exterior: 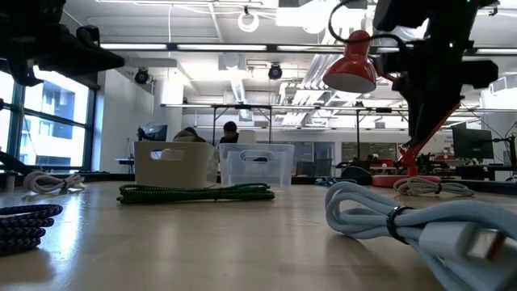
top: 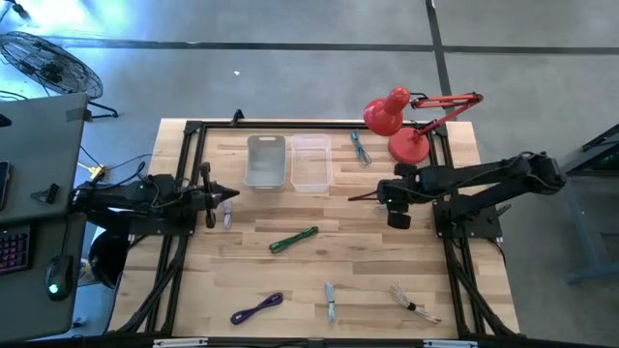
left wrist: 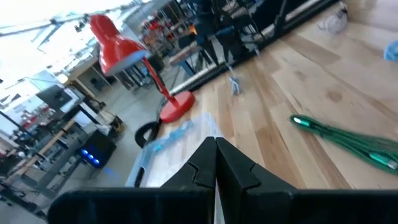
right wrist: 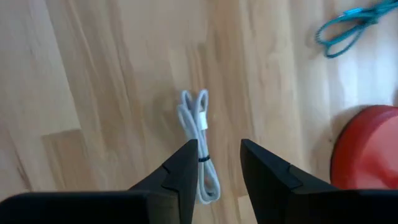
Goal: Pick & Place USB Port
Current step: Put the top right white charger cable into the gray bin
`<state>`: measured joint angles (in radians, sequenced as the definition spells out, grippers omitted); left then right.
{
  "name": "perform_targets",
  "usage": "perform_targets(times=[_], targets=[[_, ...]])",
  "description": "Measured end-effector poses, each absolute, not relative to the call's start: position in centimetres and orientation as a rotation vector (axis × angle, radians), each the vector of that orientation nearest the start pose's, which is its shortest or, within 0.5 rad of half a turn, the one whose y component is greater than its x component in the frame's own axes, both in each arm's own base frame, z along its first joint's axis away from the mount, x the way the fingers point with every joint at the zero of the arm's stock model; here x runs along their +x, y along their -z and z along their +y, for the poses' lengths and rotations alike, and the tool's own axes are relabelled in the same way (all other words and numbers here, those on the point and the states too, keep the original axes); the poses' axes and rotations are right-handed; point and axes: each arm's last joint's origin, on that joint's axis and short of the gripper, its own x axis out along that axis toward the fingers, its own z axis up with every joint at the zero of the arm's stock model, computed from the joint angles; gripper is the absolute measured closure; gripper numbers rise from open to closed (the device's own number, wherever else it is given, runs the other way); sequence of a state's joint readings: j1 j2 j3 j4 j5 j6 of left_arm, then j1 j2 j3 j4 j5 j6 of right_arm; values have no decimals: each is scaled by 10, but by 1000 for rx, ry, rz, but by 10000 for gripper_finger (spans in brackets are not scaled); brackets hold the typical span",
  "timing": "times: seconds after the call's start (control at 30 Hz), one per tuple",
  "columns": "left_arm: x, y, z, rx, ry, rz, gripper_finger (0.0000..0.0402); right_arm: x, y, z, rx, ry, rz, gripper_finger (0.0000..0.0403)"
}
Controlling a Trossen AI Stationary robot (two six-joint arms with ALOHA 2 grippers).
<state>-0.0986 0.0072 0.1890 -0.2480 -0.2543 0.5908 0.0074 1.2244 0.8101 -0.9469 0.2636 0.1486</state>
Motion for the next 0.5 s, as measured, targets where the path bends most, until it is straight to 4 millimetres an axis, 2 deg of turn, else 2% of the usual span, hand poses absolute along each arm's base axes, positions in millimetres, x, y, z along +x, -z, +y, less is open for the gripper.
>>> perform_targets(times=[0.2, 0.33, 0.5], targets=[[82, -200, 0, 532, -160, 134, 400, 198, -184, -5, -62, 269, 1381, 290], [82, -198, 0, 480, -159, 152, 384, 204, -183, -5, -70, 279, 1370, 290], [84, -196, 0, 450, -149, 177, 339, 204, -183, -7, -58, 286, 1374, 290]])
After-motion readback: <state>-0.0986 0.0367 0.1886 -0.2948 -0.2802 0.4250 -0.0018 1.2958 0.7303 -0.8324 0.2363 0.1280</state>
